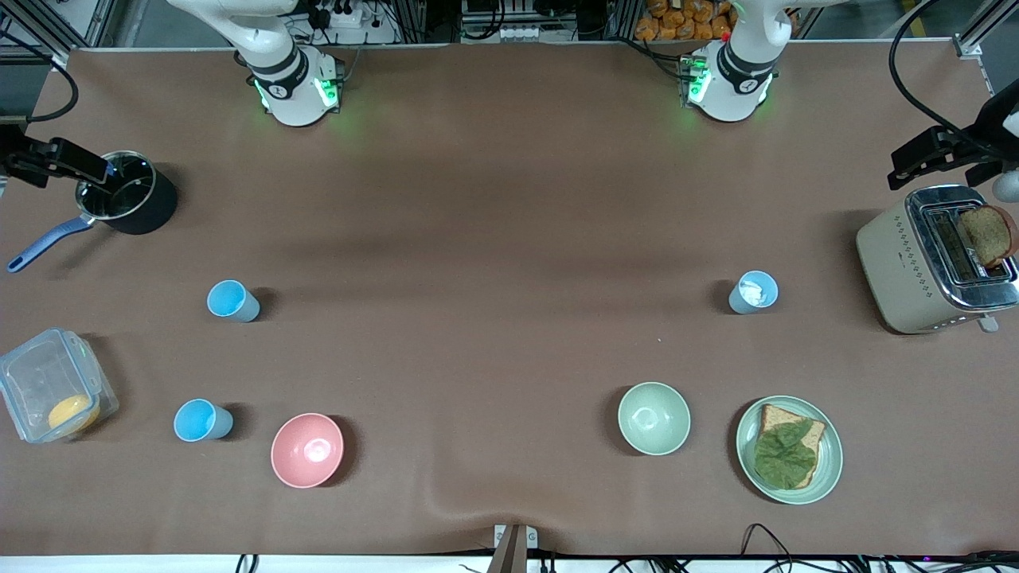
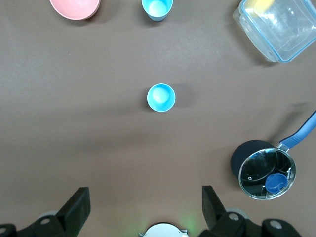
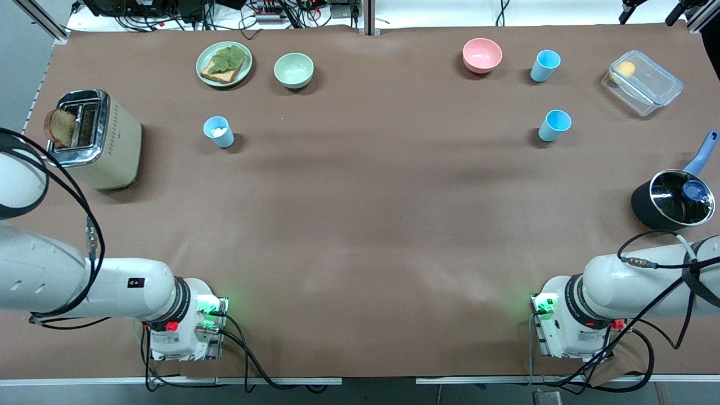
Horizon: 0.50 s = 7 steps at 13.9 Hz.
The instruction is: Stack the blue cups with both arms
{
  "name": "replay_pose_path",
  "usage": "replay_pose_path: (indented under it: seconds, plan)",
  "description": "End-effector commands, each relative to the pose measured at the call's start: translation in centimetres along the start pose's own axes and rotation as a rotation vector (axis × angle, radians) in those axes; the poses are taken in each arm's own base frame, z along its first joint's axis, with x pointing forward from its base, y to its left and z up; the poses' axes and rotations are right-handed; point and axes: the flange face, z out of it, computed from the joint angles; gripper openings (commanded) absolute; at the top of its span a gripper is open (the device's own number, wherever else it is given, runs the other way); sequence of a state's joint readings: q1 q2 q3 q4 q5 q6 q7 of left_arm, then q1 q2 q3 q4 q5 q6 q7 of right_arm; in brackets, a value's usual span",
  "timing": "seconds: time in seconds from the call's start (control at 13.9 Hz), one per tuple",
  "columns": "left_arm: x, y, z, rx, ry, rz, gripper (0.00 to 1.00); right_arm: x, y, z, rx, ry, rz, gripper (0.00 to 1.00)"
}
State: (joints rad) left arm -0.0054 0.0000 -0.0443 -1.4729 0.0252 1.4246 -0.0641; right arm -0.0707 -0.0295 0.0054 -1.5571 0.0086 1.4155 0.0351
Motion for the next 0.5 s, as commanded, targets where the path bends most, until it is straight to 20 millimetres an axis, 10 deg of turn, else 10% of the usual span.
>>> replay_pose_path:
  seconds: [0.0,0.43]
  plan:
    - [-0.65,-0.26,-0.7,0.023,-0.001,0.007,1.0,-0.57,0.22,-0.03,0.01,0.003,0.016,1.0]
    - [-0.23,-0.47,0.28,0.023,-0.021,0.003,1.0,-0.16,-0.49,0.82,0.008,-0.012,0.003,1.0]
